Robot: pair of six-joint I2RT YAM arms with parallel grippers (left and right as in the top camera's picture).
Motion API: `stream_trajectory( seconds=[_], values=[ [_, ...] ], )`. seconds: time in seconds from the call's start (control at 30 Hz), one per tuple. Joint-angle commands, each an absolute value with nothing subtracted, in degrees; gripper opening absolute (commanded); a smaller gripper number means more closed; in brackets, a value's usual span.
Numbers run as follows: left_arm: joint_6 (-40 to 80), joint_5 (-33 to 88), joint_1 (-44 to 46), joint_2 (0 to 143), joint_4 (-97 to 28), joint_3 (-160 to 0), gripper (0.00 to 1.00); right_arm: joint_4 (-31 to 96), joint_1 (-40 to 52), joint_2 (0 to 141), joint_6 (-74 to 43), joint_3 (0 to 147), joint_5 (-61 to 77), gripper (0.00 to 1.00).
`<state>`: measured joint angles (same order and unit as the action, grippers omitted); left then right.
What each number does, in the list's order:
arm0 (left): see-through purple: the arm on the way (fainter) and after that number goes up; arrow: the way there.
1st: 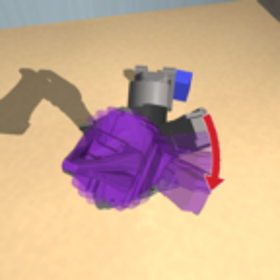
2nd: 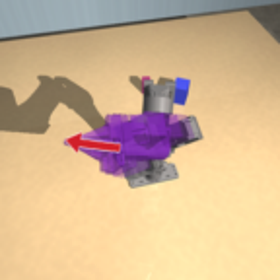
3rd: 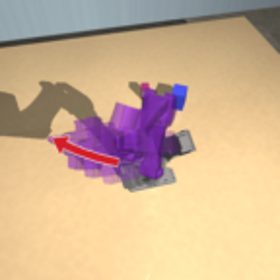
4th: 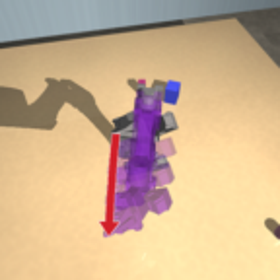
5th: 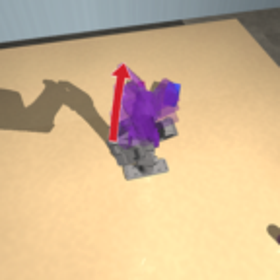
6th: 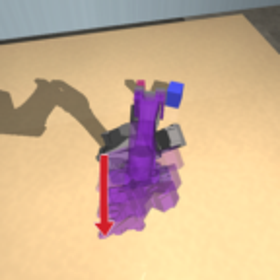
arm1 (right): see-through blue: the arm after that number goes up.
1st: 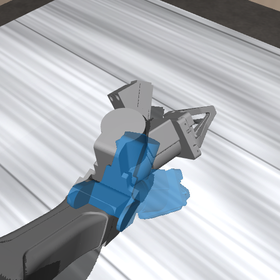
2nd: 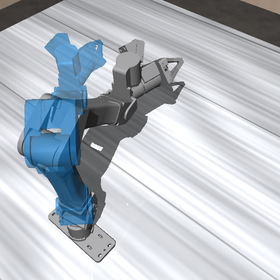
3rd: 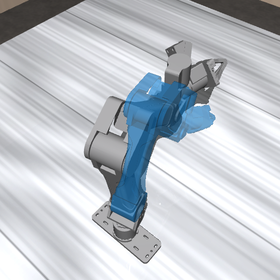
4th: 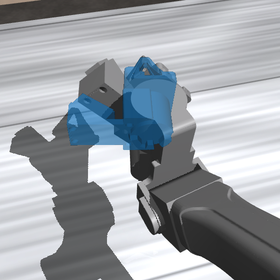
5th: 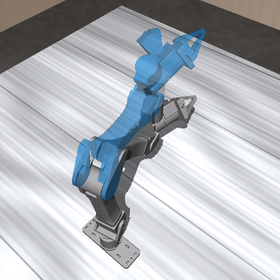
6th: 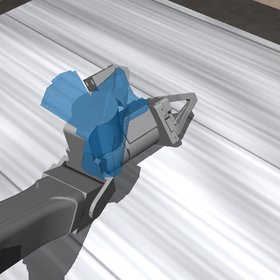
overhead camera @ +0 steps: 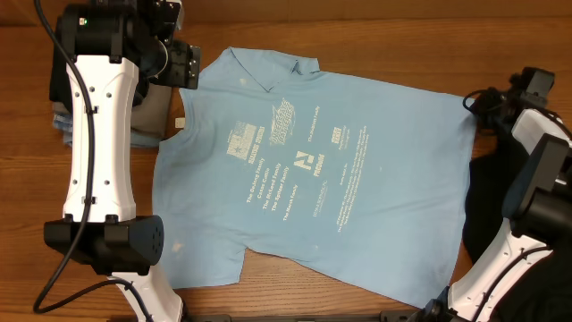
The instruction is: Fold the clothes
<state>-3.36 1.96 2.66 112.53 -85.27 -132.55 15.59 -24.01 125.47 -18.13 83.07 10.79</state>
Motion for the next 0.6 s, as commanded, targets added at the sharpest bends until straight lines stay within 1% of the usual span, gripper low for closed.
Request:
stream_trajectory(
  seconds=[0.0, 0.1, 0.27, 0.3, 0.33, 0.37, 0.4, 0.43, 0.47, 0.57],
  values=[
    [-4.05, 2.85, 3.18, 113.14, -85.32, -133.14, 0.84, 8.21, -23.83, 126.06, -23.49, 83.74, 12.12, 0.04],
    [-4.08, 2.87, 3.29, 113.14, -85.49, -133.14, 0.84, 3.86, -23.86, 126.06, -24.29, 84.82, 12.12, 0.04],
    [-4.05, 2.87, 3.99, 113.14, -85.38, -133.14, 0.84, 2.57, -23.86, 126.06, -24.01, 89.41, 12.10, 0.04],
    [-4.08, 2.85, 4.08, 113.14, -85.34, -133.14, 0.84, 2.74, -23.86, 126.06, -24.01, 90.21, 12.14, 0.06],
    [-4.08, 2.85, 4.19, 113.14, -85.27, -133.14, 0.84, 3.29, -23.86, 126.06, -24.01, 90.87, 12.14, 0.19],
    [-4.08, 2.85, 4.25, 113.14, -85.25, -133.14, 0.84, 4.08, -23.86, 126.04, -24.01, 91.44, 12.36, 0.59],
    [-4.05, 2.85, 4.32, 113.14, -85.25, -133.14, 0.84, 5.30, -23.86, 126.04, -24.01, 92.14, 12.95, 0.80],
    [-4.05, 2.85, 4.34, 113.14, -85.25, -133.14, 0.85, 6.70, -23.88, 126.04, -23.97, 92.71, 13.50, 0.95],
    [-4.08, 2.85, 4.32, 113.14, -85.23, -133.14, 0.87, 8.16, -24.01, 125.91, -23.57, 93.21, 14.09, 1.00],
    [-4.38, 2.83, 4.32, 113.16, -84.73, -133.12, 0.90, 12.64, -24.56, 124.77, -22.31, 94.65, 17.80, 1.00]
  ],
)
